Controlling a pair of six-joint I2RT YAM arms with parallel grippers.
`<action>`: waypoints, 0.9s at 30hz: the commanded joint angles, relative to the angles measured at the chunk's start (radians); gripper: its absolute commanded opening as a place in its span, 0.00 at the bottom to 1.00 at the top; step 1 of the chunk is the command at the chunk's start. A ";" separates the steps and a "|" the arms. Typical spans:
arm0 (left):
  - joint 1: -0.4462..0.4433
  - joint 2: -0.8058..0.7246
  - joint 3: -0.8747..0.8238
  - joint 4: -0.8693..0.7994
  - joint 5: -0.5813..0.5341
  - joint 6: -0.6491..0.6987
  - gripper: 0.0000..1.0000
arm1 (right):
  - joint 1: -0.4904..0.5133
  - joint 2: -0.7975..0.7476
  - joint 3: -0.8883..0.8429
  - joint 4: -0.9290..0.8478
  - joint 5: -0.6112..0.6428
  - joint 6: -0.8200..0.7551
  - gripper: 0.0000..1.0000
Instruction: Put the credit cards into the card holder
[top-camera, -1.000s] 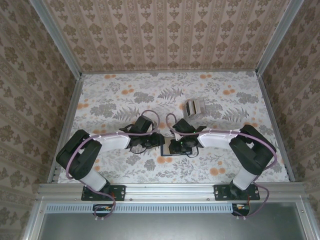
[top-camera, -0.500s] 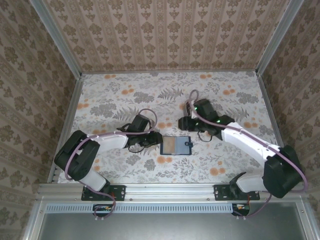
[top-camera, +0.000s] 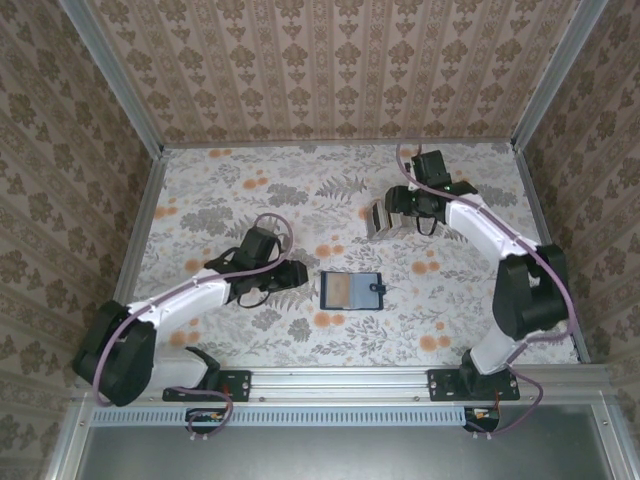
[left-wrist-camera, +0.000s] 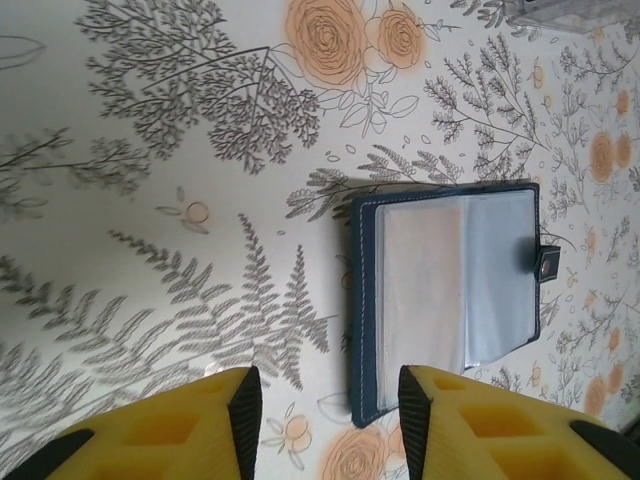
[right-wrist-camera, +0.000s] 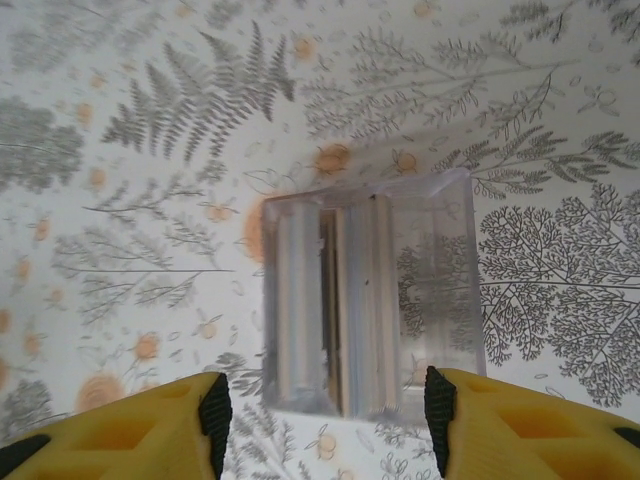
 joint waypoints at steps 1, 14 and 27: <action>0.010 -0.056 -0.044 -0.088 -0.059 0.028 0.44 | -0.009 0.096 0.082 -0.081 -0.047 -0.043 0.59; 0.022 -0.094 -0.100 -0.072 -0.071 -0.019 0.45 | -0.008 0.235 0.160 -0.134 -0.124 -0.068 0.60; 0.021 -0.092 -0.109 -0.055 -0.066 -0.043 0.45 | -0.009 0.183 0.137 -0.103 -0.274 -0.045 0.56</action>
